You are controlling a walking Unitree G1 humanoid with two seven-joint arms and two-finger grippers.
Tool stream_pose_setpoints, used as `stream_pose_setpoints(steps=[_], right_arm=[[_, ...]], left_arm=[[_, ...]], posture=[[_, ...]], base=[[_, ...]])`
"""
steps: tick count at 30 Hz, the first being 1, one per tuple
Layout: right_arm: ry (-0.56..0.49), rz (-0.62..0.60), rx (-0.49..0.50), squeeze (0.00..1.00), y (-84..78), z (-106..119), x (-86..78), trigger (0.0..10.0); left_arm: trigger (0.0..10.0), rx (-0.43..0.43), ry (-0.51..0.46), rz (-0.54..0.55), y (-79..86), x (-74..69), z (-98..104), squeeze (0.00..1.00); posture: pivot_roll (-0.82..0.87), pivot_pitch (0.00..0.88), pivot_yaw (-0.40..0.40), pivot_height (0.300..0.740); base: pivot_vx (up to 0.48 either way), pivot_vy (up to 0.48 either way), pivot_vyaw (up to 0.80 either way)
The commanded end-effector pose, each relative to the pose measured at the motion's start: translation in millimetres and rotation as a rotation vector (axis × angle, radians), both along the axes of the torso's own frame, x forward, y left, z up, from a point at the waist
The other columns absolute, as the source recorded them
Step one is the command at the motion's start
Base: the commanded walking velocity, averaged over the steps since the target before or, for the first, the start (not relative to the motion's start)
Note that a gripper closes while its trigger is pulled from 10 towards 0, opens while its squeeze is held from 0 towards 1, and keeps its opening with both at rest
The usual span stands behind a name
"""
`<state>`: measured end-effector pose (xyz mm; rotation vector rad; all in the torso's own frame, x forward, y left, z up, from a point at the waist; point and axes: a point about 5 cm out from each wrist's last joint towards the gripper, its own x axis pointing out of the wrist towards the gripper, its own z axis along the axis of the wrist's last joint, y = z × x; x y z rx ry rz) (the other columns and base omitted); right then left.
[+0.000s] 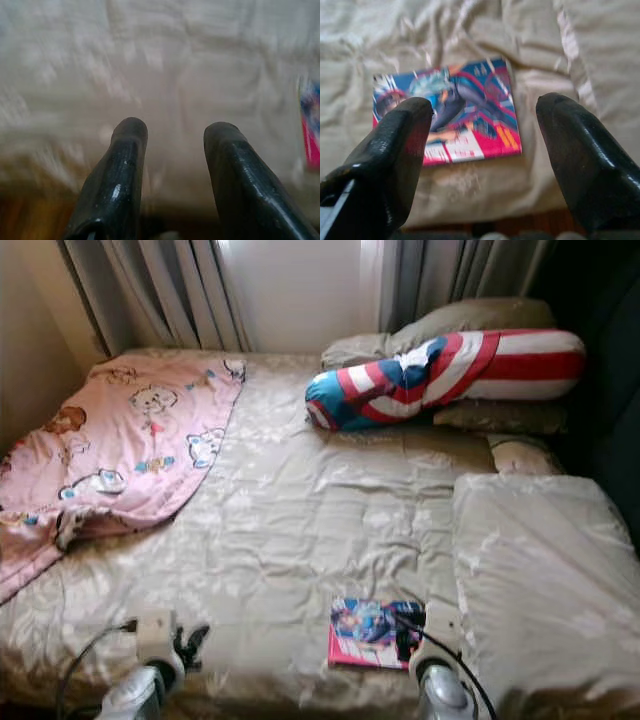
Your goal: Clean up the room
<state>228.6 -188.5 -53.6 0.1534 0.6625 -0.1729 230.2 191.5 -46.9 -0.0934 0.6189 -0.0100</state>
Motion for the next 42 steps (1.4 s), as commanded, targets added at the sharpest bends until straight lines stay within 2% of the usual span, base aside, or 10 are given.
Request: stream_pose_setpoints(steps=[1, 3, 7, 8, 14, 18, 22, 30, 39, 42], right_arm=[[0.056, -0.008, 0.008, 0.0, 0.9, -7, -9.6, 10.0], [0.106, 0.016, 0.001, 0.0, 2.2, -14, -19.5, 10.0], [0.163, 0.034, -0.01, 0.0, 2.3, -21, -31.0, 10.0], [0.199, 0.018, -0.015, 0.0, -0.4, -26, -40.1, 10.0], [0.223, 0.025, -0.012, 0.0, 0.0, -29, -46.3, 10.0], [0.24, 0.094, -0.025, 0.0, 5.5, -32, -50.0, 10.0], [0.23, 0.128, -0.051, 0.0, 7.6, -31, -48.9, 10.0], [0.224, 0.148, -0.065, 0.0, 11.4, -28, -41.9, 10.0], [0.241, 0.148, -0.062, 0.0, 12.3, -31, -46.2, 10.0], [0.249, 0.127, -0.045, 0.0, 12.9, -32, -48.2, 10.0]], left_arm=[[10.0, 0.012, 0.074, 0.003, 2.0, -9.3, -9, 0.0], [10.0, 0.016, 0.155, 0.051, 5.2, -20.9, -18, 0.0], [10.0, 0.027, 0.207, 0.091, 9.9, -30.0, -24, 0.0], [10.0, 0.029, 0.22, 0.107, 14.2, -34.0, -26, 0.0], [10.0, 0.04, 0.246, 0.117, 25.2, -41.8, -28, 0.0], [10.0, 0.055, 0.297, 0.152, 31.1, -54.4, -33, 0.0], [10.0, 0.055, 0.305, 0.148, 30.1, -56.1, -34, 0.0], [10.0, 0.063, 0.31, 0.139, 25.0, -52.6, -34, 0.0], [10.0, 0.065, 0.31, 0.134, 24.3, -51.5, -34, 0.0], [10.0, 0.073, 0.304, 0.105, 23.1, -50.2, -33, 0.0]], posture=[[0.05, 0.0, -0.003, 0.74], [0.06, 0.0, -0.002, 0.74], [0.05, 0.0, 0.001, 0.74], [0.04, 0.0, 0.003, 0.74], [0.03, 0.0, 0.009, 0.74], [0.03, 0.0, 0.014, 0.74], [0.03, 0.0, 0.017, 0.74], [0.04, 0.0, 0.015, 0.74], [0.04, 0.0, 0.017, 0.74], [0.04, 0.0, 0.021, 0.74]], base=[[0.0, 0.0, 0.0], [0.0, 0.0, 0.0], [0.0, 0.0, 0.0], [0.0, 0.0, 0.0], [0.0, 0.0, 0.0], [0.0, 0.0, 0.0], [0.0, 0.0, 0.0], [0.0, 0.0, 0.77], [0.0, 0.0, 0.8], [0.0, 0.0, 0.19]])
